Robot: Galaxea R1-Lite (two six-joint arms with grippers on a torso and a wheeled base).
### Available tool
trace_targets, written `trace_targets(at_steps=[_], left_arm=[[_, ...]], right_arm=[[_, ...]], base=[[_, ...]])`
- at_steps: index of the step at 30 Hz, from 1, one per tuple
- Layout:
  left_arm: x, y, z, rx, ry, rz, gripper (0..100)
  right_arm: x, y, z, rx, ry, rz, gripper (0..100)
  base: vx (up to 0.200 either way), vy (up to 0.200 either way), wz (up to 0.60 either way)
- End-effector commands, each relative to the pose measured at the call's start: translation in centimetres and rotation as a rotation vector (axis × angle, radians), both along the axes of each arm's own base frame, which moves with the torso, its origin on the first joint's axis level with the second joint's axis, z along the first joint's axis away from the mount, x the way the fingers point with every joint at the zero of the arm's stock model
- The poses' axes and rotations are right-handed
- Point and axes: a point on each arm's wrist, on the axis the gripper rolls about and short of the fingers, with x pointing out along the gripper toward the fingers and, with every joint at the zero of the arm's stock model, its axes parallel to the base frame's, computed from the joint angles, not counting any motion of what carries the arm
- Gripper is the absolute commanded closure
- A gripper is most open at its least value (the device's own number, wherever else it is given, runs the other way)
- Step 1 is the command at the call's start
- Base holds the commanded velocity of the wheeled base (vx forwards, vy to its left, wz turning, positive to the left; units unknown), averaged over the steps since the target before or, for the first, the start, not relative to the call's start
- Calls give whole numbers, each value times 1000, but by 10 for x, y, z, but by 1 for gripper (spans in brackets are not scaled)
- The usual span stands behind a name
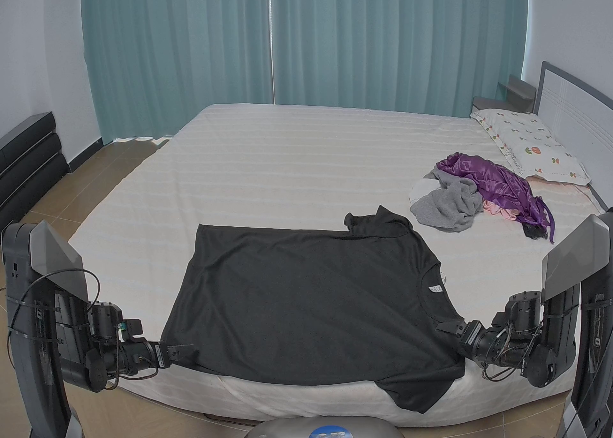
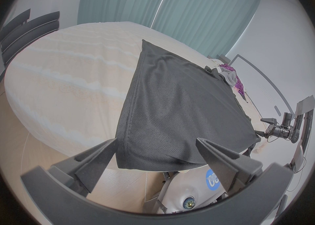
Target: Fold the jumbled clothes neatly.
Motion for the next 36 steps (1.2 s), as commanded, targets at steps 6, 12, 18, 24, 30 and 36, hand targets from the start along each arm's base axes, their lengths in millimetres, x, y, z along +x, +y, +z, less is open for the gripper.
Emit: trace_targets(at_steps=[6,12,18,24,30,36], left_arm=[[4,1,-3,0,-7,2,0],[7,2,-6,-2,-8,5,0],[4,3,-5,-6,1,10,100],[-3,12,-2,-11,1,49,100],[-7,15,3,-6,-31,65,100],[-9,13,3,-2,-28,61,100]], right_arm=[[1,0,1,2,-13,0,0],[1,0,1,2,-13,0,0],[1,0,1,2,-13,0,0],[1,0,1,2,-13,0,0],[1,1,1,2,-13,2,0],[1,2,-1,-3,-7,3,0]], base=[[0,0,0],[0,0,0],[0,0,0],[0,0,0],[0,0,0],[0,0,0]])
